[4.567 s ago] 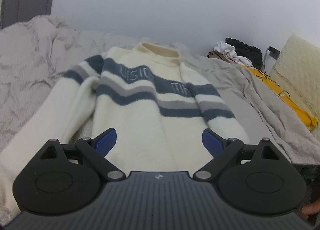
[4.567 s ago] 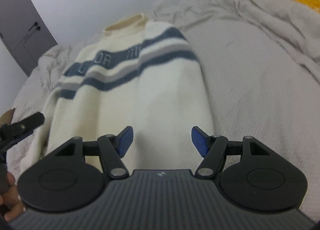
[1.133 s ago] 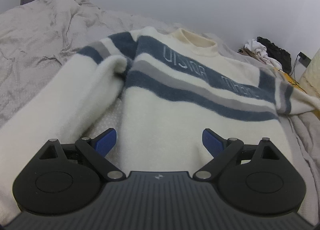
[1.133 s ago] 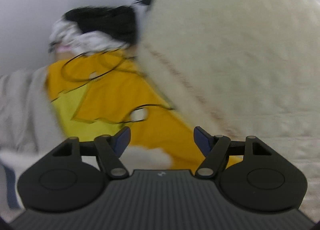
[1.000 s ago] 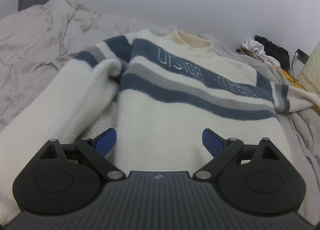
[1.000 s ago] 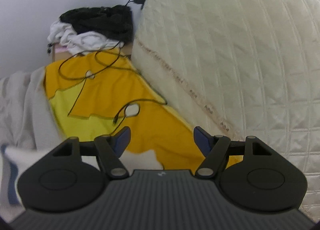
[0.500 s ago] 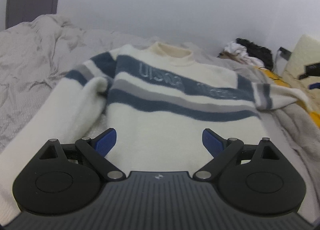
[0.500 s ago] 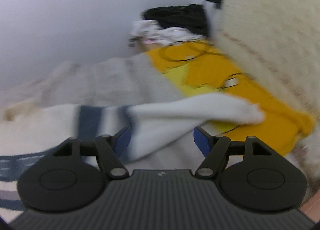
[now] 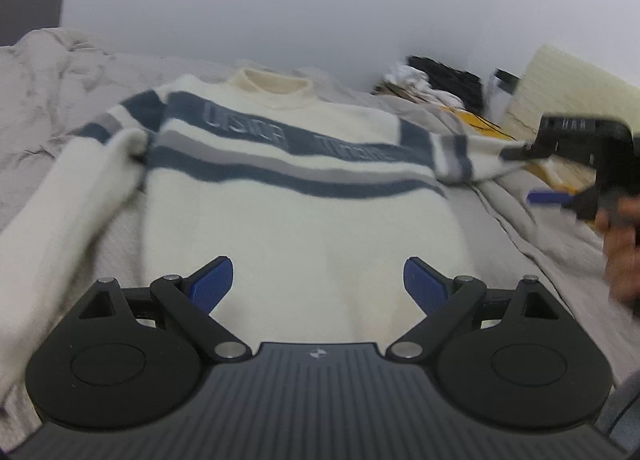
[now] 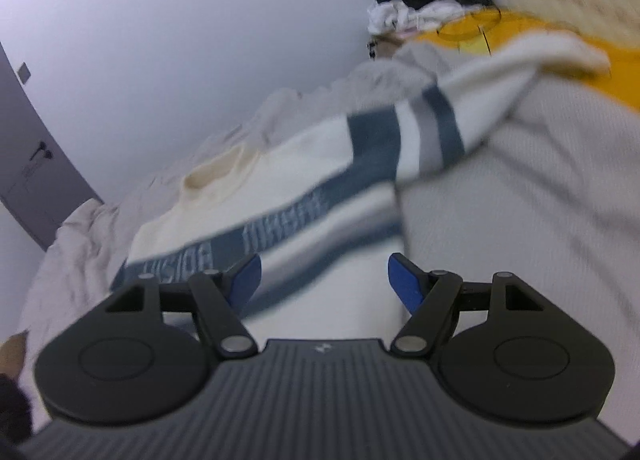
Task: Fold large clothes
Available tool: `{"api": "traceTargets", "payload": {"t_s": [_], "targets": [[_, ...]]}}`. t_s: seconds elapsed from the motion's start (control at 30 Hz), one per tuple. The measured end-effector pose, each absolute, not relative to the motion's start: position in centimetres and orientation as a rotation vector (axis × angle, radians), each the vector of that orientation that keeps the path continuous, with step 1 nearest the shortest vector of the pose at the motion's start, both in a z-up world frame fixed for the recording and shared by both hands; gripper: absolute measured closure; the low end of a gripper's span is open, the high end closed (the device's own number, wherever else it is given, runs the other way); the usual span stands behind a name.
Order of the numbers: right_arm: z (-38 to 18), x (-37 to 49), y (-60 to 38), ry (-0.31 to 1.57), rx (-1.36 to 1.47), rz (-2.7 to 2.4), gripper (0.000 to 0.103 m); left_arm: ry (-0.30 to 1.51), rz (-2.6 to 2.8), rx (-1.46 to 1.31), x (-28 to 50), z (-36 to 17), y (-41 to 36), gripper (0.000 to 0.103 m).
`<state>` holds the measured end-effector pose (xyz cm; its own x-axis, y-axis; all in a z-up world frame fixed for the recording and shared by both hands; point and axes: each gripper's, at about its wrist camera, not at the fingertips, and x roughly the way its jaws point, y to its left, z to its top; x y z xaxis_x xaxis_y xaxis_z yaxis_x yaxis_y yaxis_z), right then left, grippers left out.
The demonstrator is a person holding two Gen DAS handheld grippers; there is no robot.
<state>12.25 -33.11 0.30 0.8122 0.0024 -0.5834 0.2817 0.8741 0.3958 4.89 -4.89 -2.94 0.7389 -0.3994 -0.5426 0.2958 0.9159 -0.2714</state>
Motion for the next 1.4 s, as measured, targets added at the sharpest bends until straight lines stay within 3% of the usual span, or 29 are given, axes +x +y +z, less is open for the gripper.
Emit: {"api": "traceTargets", "payload": {"t_s": [0.23, 0.33, 0.4, 0.47, 0.83, 0.97, 1.0, 1.07, 1.4], "targets": [[-3.8, 4.8, -31.3, 0.637, 0.542, -0.195, 0.031, 0.669, -0.509, -0.159, 3.2, -3.7, -8.3, 0.011], [-2.9, 3.6, -31.6, 0.576, 0.536, -0.198, 0.031, 0.678, -0.591, -0.140, 2.9, -3.9, -10.4, 0.022], [-2.2, 3.0, -31.7, 0.516, 0.524, -0.208, 0.031, 0.690, -0.666, -0.128, 3.0, -4.1, -12.1, 0.035], [-2.0, 2.5, -31.9, 0.475, 0.529, -0.207, 0.031, 0.700, -0.735, -0.113, 3.0, -4.6, -14.0, 0.040], [-4.6, 3.5, -36.6, 0.448, 0.681, -0.231, 0.030, 0.616, -0.666, 0.360, 2.6, -10.3, -23.5, 0.041], [-5.6, 4.2, -37.7, 0.459, 0.708, -0.258, 0.029, 0.594, -0.628, 0.485, 2.6, -11.2, -23.8, 0.069], [-5.9, 4.4, -37.9, 0.468, 0.716, -0.260, 0.029, 0.599, -0.632, 0.466, 3.0, -10.9, -23.3, 0.081], [-6.3, 4.9, -38.0, 0.491, 0.725, -0.266, 0.029, 0.643, -0.633, 0.357, 4.4, -9.8, -22.0, 0.088], [-7.8, 6.4, -35.9, 0.579, 0.805, -0.077, 0.029, 0.773, -0.481, -0.316, 11.3, -7.0, -8.8, 0.089]]}}
